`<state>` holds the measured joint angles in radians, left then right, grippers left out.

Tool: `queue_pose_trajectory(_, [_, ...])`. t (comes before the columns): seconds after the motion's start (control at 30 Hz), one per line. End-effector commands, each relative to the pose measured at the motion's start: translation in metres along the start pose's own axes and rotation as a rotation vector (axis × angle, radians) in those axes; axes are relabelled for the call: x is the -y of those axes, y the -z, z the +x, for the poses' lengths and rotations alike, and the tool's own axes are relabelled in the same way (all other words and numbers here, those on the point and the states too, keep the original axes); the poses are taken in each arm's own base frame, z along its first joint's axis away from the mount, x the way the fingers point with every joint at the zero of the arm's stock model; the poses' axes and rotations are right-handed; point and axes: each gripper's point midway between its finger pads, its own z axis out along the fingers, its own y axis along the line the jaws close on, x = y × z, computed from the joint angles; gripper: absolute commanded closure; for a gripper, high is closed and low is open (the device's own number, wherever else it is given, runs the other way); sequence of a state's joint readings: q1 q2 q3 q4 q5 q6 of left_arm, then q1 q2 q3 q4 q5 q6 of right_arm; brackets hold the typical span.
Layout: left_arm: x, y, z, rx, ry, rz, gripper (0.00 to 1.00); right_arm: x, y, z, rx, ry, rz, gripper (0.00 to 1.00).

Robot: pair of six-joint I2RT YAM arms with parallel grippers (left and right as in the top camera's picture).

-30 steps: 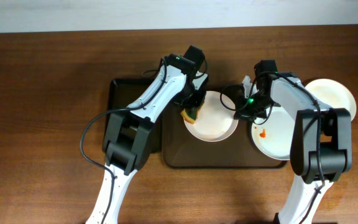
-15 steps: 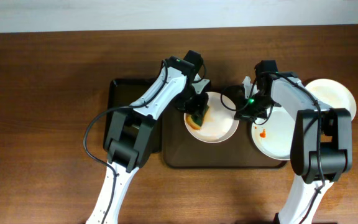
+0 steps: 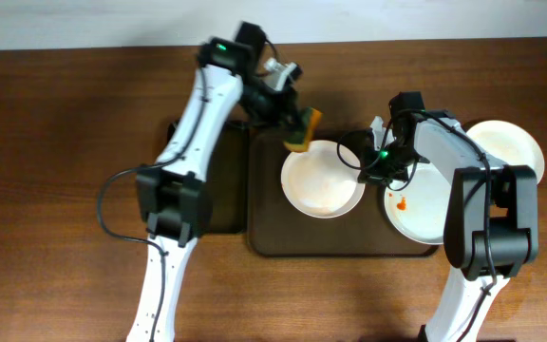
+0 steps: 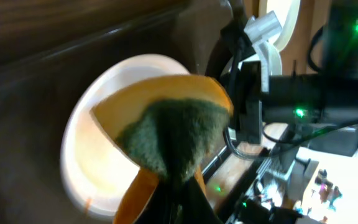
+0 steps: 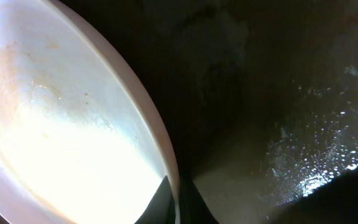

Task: Clean dirty plates on tray and stack at the side
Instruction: 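Return the sponge to the water tray with the left gripper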

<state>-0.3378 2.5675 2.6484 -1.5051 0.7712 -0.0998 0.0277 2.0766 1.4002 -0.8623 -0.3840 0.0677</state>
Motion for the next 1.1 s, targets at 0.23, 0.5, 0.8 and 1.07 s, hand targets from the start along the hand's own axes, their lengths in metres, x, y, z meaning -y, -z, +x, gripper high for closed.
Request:
queue_pose_trajectory(0.23, [-0.123, 0.07, 0.025, -0.023, 0.138, -0.737, 1.0, 0.001, -0.002, 0.008, -0.018, 0.003, 0.011, 0.95])
queue_pose_trajectory(0.5, [-0.17, 0.066, 0.033, -0.085, 0.188, -0.86, 0.96, 0.001, -0.002, 0.008, -0.018, 0.003, 0.011, 0.95])
queue_pose_trajectory(0.8, [-0.201, 0.058, 0.038, -0.117, 0.261, -0.812, 0.0, 0.002, -0.002, 0.008, -0.017, 0.003, 0.015, 0.71])
queue_pose_trajectory(1.07, [-0.198, 0.055, 0.038, -0.119, 0.263, -0.783, 0.0, 0.017, -0.006, 0.006, -0.002, 0.014, 0.106, 0.69])
